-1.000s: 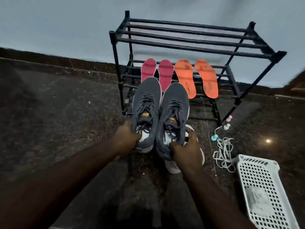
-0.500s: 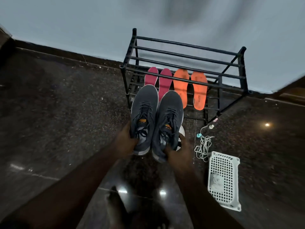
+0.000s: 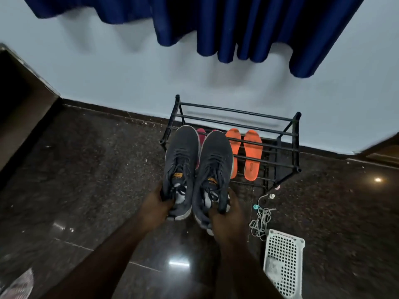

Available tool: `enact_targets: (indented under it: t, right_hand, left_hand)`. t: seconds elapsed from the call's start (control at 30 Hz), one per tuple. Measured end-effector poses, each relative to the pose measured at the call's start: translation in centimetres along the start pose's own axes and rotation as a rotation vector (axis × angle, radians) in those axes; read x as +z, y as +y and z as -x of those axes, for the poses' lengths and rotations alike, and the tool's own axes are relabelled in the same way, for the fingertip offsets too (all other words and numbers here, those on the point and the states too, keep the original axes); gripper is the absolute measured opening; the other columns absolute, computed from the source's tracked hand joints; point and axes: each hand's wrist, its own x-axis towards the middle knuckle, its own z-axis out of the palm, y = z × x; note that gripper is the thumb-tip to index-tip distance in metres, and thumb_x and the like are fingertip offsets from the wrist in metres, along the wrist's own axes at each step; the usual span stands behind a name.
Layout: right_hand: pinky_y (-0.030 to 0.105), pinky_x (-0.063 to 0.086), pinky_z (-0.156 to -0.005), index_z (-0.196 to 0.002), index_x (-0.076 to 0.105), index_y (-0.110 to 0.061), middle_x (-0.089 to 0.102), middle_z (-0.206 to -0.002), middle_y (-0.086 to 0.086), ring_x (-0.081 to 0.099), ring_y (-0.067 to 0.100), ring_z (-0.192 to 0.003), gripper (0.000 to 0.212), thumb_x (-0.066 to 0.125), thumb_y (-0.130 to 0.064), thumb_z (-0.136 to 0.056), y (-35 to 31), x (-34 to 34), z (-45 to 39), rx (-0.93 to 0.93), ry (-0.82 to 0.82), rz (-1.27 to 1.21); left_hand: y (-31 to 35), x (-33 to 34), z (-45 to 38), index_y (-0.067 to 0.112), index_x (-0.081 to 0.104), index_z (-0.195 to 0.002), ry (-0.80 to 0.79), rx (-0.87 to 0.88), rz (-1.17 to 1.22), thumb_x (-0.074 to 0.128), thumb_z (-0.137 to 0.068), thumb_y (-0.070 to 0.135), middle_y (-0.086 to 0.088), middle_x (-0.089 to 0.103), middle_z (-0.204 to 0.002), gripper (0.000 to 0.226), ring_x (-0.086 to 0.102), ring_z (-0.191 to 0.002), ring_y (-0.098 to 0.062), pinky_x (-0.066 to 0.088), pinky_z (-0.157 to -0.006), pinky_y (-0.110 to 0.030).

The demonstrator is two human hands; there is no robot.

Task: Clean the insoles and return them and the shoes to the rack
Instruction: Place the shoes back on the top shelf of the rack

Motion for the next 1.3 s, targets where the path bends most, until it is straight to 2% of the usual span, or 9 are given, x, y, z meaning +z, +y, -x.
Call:
enact_targets:
  t: [0.1, 0.23, 0.4, 0.6, 0.87, 1.0, 1.1, 1.2, 1.3]
  right_hand:
    - [0.018, 0.054, -0.065, -0.112, 0.057, -0.046, 0.071, -0.093, -0.008, 0.067, 0.002, -0.079, 0.059, 0.065, -0.001, -0.075, -2.1, -0.2, -4.3, -0.016, -0.029, 0.019]
    - [0.041, 0.055, -0.086, -0.115, 0.055, -0.047, 0.069, -0.101, -0.013, 0.066, 0.009, -0.096, 0.055, 0.066, -0.020, -0.069, -4.5, 0.4, -10.3, -0.008, -0.069, 0.045]
    - [0.041, 0.054, -0.087, -0.122, 0.047, -0.043, 0.068, -0.104, -0.012, 0.066, 0.014, -0.097, 0.061, 0.068, -0.019, -0.070, -6.1, 1.8, -17.0, -0.027, -0.047, 0.072]
    - [0.038, 0.053, -0.085, -0.126, 0.050, -0.033, 0.069, -0.107, -0.004, 0.064, 0.021, -0.099, 0.054, 0.064, -0.025, -0.075, -6.0, 3.8, -22.4, -0.005, -0.019, 0.089]
    - [0.025, 0.047, -0.076, -0.126, 0.052, -0.031, 0.069, -0.102, -0.008, 0.064, 0.014, -0.092, 0.051, 0.072, -0.030, -0.079, -5.0, 6.4, -25.1, -0.009, 0.067, 0.101]
    - [0.023, 0.045, -0.074, -0.124, 0.053, -0.031, 0.068, -0.102, -0.007, 0.064, 0.016, -0.094, 0.046, 0.070, -0.028, -0.081, -4.1, 7.2, -25.4, 0.012, 0.069, 0.095]
    - [0.022, 0.043, -0.072, -0.127, 0.052, -0.030, 0.069, -0.107, -0.004, 0.064, 0.018, -0.097, 0.047, 0.069, -0.032, -0.083, -3.8, 7.5, -25.5, 0.006, 0.065, 0.120]
    - [0.025, 0.041, -0.076, -0.132, 0.050, -0.028, 0.068, -0.112, -0.002, 0.063, 0.022, -0.103, 0.051, 0.068, -0.033, -0.085, -3.7, 7.6, -25.6, -0.003, 0.065, 0.161]
    - [0.022, 0.040, -0.076, -0.137, 0.045, -0.026, 0.067, -0.113, -0.002, 0.063, 0.019, -0.103, 0.056, 0.068, -0.029, -0.085, -4.1, 7.7, -25.4, -0.026, 0.069, 0.162]
  left_hand:
    - [3.8, 1.3, -2.5, 0.021, 0.050, -0.115, 0.004, -0.010, 0.003, 0.050, -0.095, -0.014, -0.005, 0.067, -0.088, 0.040, 0.067, -0.057, -0.013, 0.051, -0.042, -0.026]
    - [8.0, 3.0, -6.5, 0.012, 0.051, -0.115, 0.032, 0.008, 0.012, 0.048, -0.094, -0.016, 0.001, 0.068, -0.077, 0.036, 0.064, -0.047, -0.006, 0.047, -0.037, -0.021]
    - [10.7, 3.6, -12.3, 0.010, 0.058, -0.113, 0.137, 0.049, -0.065, 0.045, -0.091, -0.021, 0.007, 0.069, -0.068, 0.040, 0.062, -0.047, -0.006, 0.044, -0.036, -0.022]
    - [12.3, 3.2, -18.8, 0.015, 0.056, -0.129, 0.119, 0.006, -0.080, 0.051, -0.095, -0.013, -0.013, 0.065, -0.093, 0.045, 0.055, -0.051, -0.016, 0.043, -0.041, -0.022]
    - [11.2, 1.4, -23.5, 0.027, 0.061, -0.125, 0.060, 0.016, -0.131, 0.056, -0.095, -0.005, -0.015, 0.073, -0.101, 0.044, 0.059, -0.056, -0.023, 0.052, -0.063, -0.042]
    - [10.9, 0.9, -24.3, 0.031, 0.060, -0.123, 0.027, 0.021, -0.167, 0.053, -0.096, -0.003, -0.014, 0.073, -0.105, 0.045, 0.062, -0.067, -0.030, 0.056, -0.068, -0.050]
    - [10.9, 0.8, -24.6, 0.032, 0.056, -0.124, 0.009, 0.005, -0.145, 0.048, -0.097, -0.005, -0.012, 0.070, -0.109, 0.046, 0.064, -0.081, -0.032, 0.058, -0.063, -0.043]
    - [11.0, 0.9, -24.9, 0.033, 0.052, -0.131, -0.031, -0.023, -0.156, 0.051, -0.098, 0.004, -0.006, 0.067, -0.115, 0.044, 0.068, -0.093, -0.027, 0.058, -0.054, -0.034]
    - [10.8, 1.0, -24.5, 0.042, 0.048, -0.129, -0.043, -0.075, -0.185, 0.072, -0.082, 0.029, 0.000, 0.068, -0.119, 0.054, 0.069, -0.100, -0.027, 0.061, -0.064, -0.048]
